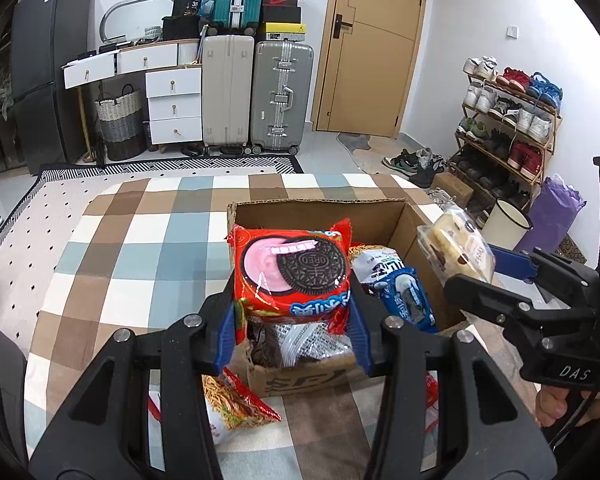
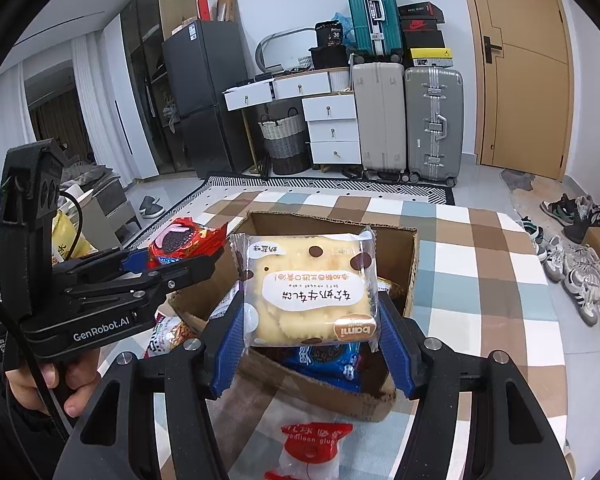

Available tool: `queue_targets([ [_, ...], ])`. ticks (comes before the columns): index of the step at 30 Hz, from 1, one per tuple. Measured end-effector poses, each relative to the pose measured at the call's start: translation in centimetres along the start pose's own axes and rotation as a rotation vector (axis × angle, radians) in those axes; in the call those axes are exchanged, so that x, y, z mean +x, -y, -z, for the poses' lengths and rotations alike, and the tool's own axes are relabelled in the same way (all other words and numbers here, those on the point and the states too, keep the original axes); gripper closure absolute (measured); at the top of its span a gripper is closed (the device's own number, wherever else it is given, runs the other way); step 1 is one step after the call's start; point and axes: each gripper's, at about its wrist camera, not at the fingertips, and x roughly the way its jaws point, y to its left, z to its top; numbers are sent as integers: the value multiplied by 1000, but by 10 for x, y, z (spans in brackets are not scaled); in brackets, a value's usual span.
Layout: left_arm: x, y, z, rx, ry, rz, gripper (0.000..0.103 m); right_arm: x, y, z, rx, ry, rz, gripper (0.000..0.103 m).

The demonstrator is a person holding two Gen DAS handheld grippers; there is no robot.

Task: Organize snacks
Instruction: 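Lift the bun pack and red Oreo pack and carry them over the box, then open both grippers to drop the packs into the box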

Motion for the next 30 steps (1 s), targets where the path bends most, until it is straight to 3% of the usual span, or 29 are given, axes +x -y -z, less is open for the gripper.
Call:
queue_targets([
  [30,83,3,-5,62,-66,-22,60,62,19,-8,-23,-91,21,41],
])
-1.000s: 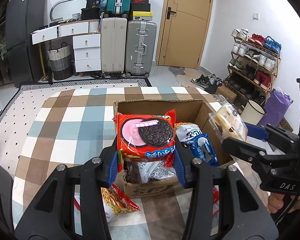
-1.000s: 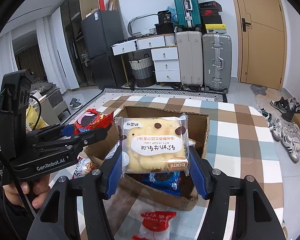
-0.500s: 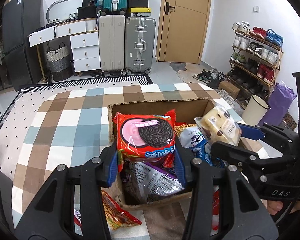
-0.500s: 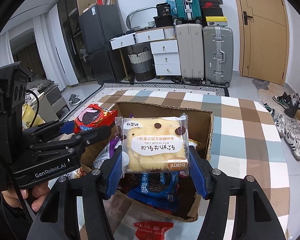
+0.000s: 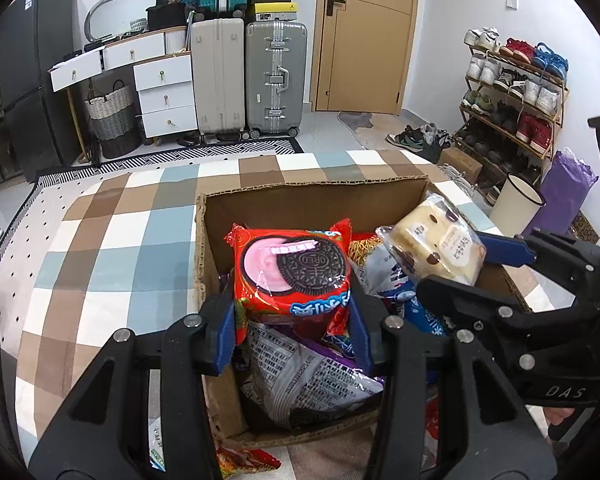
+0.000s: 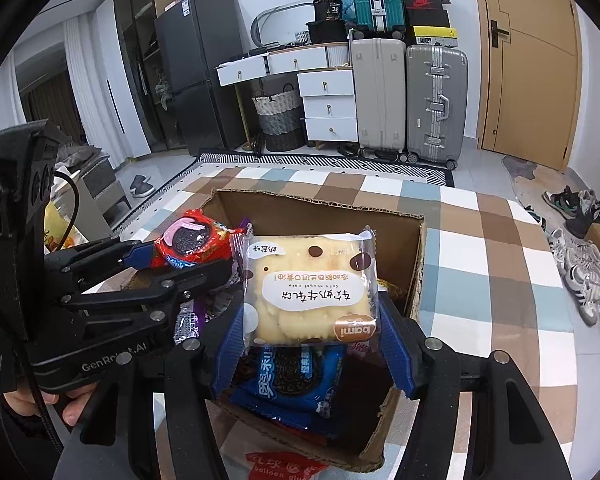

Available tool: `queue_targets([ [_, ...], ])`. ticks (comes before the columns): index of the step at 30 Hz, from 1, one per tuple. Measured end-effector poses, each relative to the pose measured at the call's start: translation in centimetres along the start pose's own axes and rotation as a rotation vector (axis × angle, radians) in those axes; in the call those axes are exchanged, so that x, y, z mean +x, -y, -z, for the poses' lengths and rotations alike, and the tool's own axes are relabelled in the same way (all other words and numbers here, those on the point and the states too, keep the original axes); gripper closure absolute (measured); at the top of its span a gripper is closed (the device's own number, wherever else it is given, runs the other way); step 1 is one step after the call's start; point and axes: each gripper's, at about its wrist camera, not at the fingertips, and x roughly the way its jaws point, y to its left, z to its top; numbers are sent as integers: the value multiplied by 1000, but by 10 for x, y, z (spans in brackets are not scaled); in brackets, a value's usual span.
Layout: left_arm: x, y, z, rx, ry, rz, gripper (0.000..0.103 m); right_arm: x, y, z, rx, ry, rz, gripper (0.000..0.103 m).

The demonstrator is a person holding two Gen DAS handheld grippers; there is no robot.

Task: Organize snacks
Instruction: 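Open both grippers to drop the packs into the box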

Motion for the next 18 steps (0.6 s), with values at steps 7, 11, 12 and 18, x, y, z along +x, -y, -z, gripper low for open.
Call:
queue_targets([
  [7,3,4,-1,14,0,1,59,6,-2,-3,-15,-5,5,39],
  [11,0,2,0,13,-16,18,54,0,-4,-2,-30,19,-5,29],
  [12,-3,1,1,14,-13,30,50,-4,-4,0,-36,35,-13,22],
  [18,-32,-1,6,-3,31,57,15,-33,-2,5,-30,108,-1,9],
])
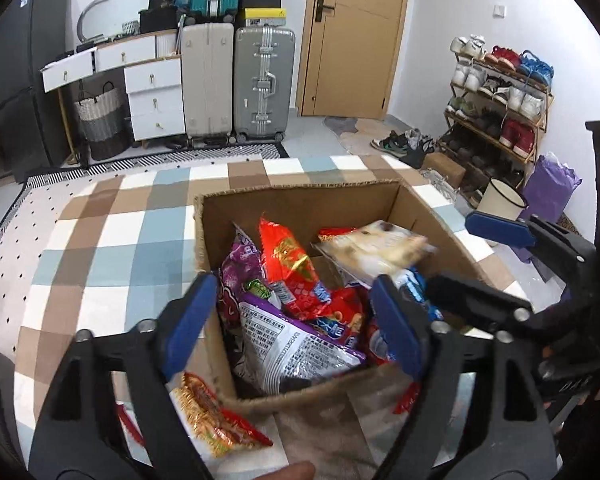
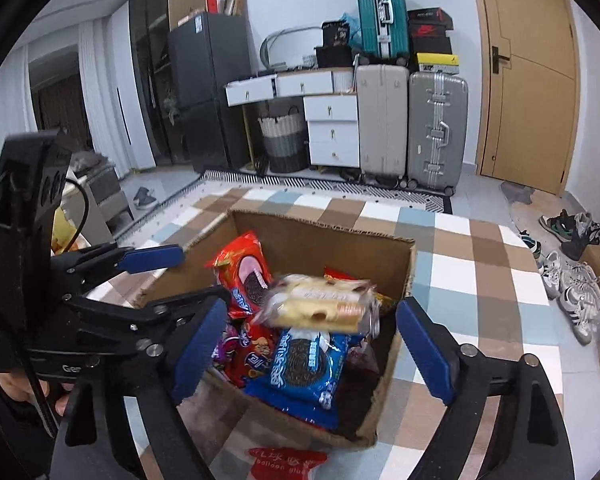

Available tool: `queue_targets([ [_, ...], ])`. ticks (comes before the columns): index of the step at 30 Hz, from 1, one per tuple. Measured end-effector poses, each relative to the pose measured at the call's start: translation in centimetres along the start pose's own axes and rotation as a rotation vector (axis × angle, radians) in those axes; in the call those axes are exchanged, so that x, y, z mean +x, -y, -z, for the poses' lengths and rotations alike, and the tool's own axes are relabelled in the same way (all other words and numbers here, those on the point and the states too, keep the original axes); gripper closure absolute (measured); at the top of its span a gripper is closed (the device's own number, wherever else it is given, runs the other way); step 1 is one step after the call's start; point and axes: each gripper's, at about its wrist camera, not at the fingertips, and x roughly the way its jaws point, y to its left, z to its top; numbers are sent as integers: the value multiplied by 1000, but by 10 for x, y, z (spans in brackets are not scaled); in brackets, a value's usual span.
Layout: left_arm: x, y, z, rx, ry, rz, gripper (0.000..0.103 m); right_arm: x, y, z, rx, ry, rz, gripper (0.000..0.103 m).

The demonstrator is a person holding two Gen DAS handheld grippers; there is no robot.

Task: Organize snacks
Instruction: 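Open both grippers to drop the packs into the box, then move both grippers back toward the noodle bag and balloon glue pack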

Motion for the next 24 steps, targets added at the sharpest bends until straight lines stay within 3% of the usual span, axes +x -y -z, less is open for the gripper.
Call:
queue_targets([
  [1,-6,1,1,5,11,-10,11,-6,1,0,5,13,1,2],
  [3,-20,1,3,16,41,-32,1,-15,2,1,13,29,19,1],
  [10,-58,-7,16,15,76,-76,1,-38,7,9,82,2,37,1],
  [24,-88,-38,65,-42,28,-123,1,-57,6,51,161,-78,81,1],
])
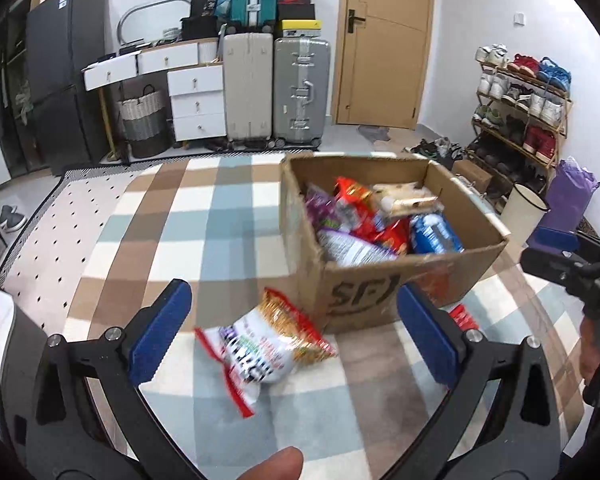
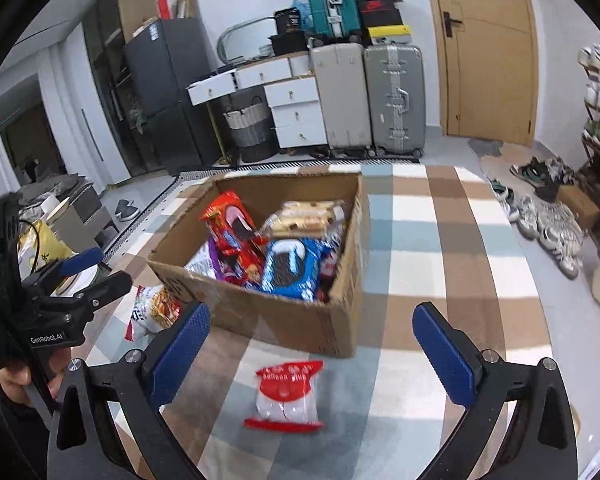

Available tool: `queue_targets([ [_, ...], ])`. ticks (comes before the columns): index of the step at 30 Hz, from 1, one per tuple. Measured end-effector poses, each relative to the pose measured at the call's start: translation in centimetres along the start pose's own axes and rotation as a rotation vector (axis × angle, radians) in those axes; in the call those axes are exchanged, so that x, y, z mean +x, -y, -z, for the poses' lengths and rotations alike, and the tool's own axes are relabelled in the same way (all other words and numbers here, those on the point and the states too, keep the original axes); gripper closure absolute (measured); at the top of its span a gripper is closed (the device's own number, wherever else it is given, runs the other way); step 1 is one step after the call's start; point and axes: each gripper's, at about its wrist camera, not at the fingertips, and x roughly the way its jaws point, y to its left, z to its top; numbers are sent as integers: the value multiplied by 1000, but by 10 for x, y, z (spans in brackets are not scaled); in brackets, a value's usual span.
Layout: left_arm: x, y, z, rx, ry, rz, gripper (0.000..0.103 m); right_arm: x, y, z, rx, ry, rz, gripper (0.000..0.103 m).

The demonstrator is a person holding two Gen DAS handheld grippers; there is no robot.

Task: Organize snacks
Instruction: 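Move both grippers back toward the noodle bag and balloon glue pack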

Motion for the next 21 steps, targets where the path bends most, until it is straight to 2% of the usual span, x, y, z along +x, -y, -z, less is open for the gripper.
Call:
queue_targets([
  [10,18,-17,26,-53,-80,-30,1,15,6,30,15,-75,14,1],
  [21,44,-25,39,-89,-145,-39,1,39,7,55,34,-143,10,1],
])
